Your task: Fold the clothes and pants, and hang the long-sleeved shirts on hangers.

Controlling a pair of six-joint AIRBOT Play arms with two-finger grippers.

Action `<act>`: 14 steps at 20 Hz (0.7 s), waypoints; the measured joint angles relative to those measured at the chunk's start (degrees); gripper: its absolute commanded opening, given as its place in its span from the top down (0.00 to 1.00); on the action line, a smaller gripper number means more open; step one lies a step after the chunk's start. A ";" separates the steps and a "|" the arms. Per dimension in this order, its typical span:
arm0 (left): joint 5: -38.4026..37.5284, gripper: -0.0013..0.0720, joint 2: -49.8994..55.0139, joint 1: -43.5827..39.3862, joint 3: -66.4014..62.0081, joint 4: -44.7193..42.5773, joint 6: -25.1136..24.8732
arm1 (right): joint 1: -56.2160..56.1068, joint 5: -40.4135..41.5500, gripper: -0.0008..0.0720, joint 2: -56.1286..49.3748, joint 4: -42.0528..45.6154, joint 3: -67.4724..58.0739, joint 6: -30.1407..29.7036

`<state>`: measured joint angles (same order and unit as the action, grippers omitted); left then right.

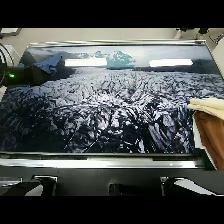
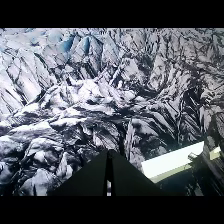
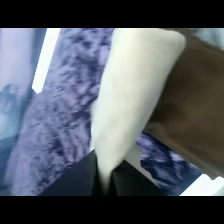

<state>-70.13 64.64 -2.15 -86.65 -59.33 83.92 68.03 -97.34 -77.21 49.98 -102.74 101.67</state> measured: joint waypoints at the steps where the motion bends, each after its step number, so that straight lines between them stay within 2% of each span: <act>1: 0.00 0.95 -0.02 -0.04 0.00 0.00 -0.07 | 0.85 -1.36 0.93 0.59 3.65 0.52 0.33; 5: 0.00 0.95 -0.02 -0.07 0.00 0.00 -0.13 | 2.34 -4.02 0.93 3.37 18.47 7.85 1.53; 13: 0.00 0.95 -0.02 -0.24 0.00 1.01 -0.13 | 2.80 1.27 0.92 6.99 32.59 29.42 1.84; 14: -0.02 0.95 -0.02 -0.39 0.00 1.16 -0.13 | 2.80 2.34 0.82 7.08 33.46 30.69 1.66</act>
<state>-70.15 64.62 -2.55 -86.65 -58.17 83.79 70.83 -95.00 -70.13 83.44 -72.05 103.33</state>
